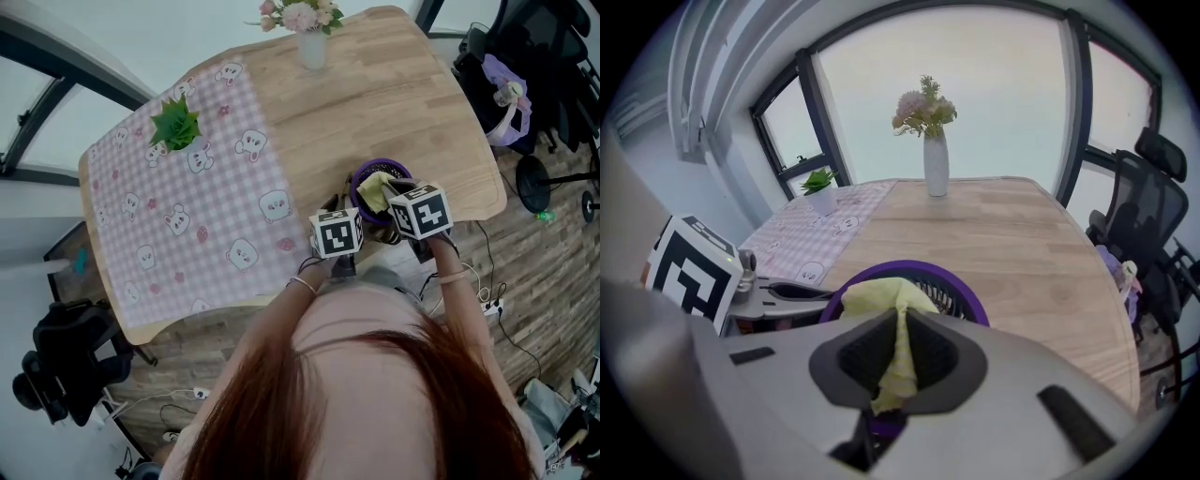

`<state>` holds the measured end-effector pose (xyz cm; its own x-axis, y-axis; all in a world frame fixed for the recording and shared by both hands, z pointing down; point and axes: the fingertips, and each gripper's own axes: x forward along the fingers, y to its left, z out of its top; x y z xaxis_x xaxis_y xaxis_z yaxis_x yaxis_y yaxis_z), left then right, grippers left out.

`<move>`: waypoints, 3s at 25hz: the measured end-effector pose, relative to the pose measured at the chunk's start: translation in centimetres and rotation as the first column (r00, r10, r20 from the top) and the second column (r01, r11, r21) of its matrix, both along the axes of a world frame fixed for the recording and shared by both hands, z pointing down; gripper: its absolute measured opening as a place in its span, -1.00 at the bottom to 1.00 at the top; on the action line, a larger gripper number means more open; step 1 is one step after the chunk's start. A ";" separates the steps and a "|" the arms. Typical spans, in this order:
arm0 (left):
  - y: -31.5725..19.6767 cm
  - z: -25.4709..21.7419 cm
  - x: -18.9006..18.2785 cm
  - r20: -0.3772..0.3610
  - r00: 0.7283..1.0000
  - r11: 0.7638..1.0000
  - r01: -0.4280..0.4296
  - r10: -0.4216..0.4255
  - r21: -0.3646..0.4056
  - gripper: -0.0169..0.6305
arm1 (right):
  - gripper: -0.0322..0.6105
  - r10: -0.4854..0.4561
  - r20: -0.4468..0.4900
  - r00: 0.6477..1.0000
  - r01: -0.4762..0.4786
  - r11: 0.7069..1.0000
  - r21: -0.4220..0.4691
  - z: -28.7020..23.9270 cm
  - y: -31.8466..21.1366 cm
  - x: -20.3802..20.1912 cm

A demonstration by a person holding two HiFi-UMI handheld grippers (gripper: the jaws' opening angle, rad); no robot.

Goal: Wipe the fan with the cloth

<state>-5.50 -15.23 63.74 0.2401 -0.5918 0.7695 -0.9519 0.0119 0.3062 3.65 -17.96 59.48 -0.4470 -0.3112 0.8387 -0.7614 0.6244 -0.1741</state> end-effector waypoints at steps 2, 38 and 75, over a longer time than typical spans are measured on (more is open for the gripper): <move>0.0 0.0 0.0 0.002 1.000 1.000 0.002 -0.002 -0.002 -0.76 | -0.82 0.015 0.000 1.000 -0.015 1.000 0.002 0.0 -0.2 0.3; 0.0 0.3 0.0 0.003 1.000 1.000 0.021 -0.021 -0.015 -0.76 | -0.82 -0.014 0.053 0.999 0.017 0.998 -0.060 0.2 3.1 -0.4; -0.1 -11.2 0.1 0.145 0.989 0.922 -0.061 0.006 0.383 -0.76 | -0.82 0.062 0.368 0.928 -0.203 0.911 0.360 -11.3 -1.5 1.8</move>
<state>-5.43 -15.36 52.56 0.1731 -0.8423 0.5105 -0.9827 -0.1133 0.1463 5.49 -19.47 48.19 -0.6136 -0.6537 0.4430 -0.7791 0.5926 -0.2046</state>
